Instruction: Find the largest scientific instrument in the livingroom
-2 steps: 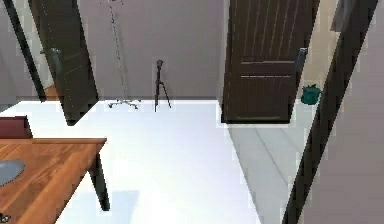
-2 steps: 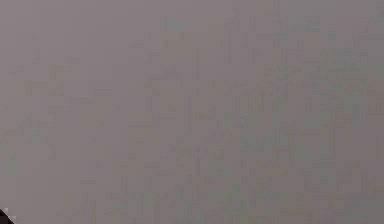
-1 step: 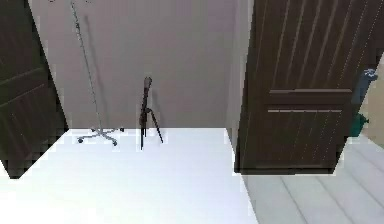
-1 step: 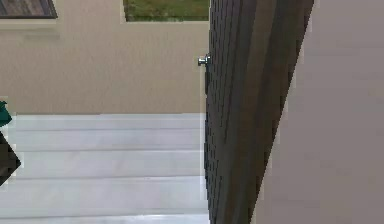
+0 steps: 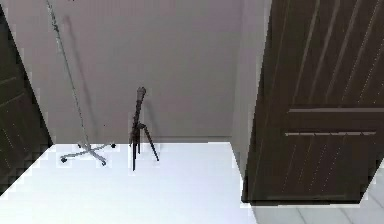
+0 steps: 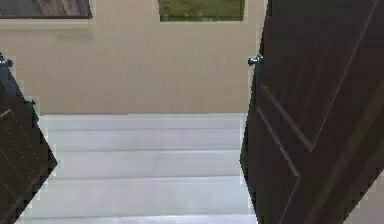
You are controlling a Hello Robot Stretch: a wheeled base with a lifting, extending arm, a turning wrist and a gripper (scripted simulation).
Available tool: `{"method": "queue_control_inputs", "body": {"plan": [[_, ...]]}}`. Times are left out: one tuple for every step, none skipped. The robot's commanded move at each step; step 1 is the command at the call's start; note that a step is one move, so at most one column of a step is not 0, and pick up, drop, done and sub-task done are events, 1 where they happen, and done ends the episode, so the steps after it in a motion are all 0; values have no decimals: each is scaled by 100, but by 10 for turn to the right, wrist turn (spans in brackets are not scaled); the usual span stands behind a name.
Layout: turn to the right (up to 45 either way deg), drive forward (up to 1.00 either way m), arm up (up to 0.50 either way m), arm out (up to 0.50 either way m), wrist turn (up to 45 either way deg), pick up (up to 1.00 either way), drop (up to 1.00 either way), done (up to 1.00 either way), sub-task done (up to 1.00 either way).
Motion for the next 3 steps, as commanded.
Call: {"method": "queue_control_inputs", "body": {"plan": [[-450, 0, 0, 0, 0, 0, 0, 0, 0], [-60, 0, 0, 0, 0, 0, 0, 0, 0], [0, 100, 0, 0, 0, 0, 0, 0, 0]]}}
